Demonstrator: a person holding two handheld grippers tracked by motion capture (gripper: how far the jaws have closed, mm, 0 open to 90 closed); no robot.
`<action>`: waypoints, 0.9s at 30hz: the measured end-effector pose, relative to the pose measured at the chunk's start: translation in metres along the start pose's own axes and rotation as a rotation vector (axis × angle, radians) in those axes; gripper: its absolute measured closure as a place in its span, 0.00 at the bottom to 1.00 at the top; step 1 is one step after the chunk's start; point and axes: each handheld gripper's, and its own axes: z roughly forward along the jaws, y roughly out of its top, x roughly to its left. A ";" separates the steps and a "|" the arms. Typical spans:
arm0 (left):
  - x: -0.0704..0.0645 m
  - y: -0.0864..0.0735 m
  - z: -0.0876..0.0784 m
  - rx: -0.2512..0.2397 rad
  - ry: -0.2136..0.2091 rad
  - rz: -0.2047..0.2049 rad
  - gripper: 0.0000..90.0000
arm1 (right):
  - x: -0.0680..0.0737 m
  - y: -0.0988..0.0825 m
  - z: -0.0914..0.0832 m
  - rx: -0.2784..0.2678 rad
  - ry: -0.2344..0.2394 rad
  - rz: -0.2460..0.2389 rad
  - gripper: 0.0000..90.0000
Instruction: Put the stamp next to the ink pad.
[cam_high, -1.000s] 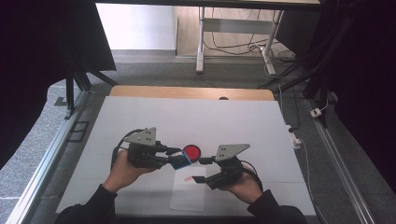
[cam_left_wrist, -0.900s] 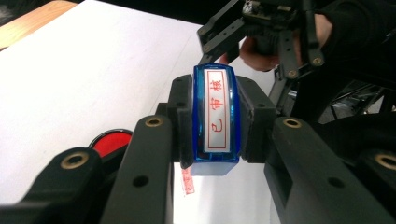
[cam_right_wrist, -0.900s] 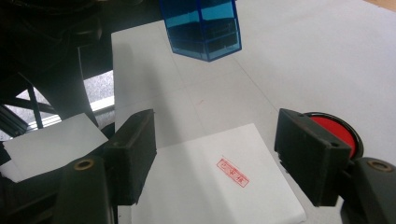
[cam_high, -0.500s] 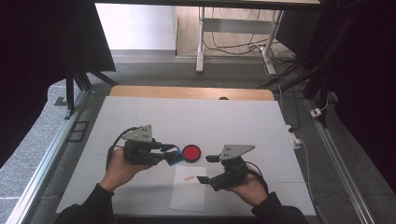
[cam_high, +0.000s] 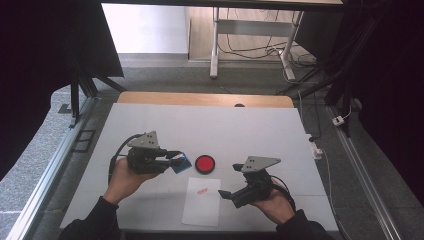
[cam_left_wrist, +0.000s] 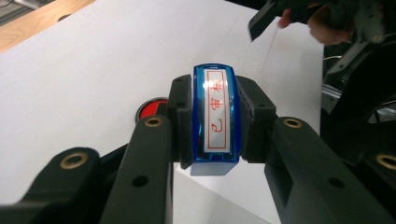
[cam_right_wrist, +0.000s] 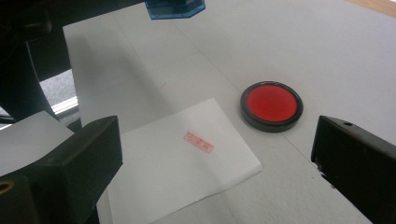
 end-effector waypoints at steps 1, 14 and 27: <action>0.001 -0.001 0.000 0.002 0.008 -0.004 0.78 | 0.000 -0.001 -0.002 -0.002 -0.001 0.001 0.01; 0.010 -0.009 -0.005 0.037 0.081 -0.035 0.78 | -0.004 -0.020 -0.025 -0.004 -0.143 0.059 0.00; 0.017 -0.015 -0.010 0.049 0.139 -0.057 0.78 | -0.013 -0.043 -0.050 0.041 -0.249 0.128 0.00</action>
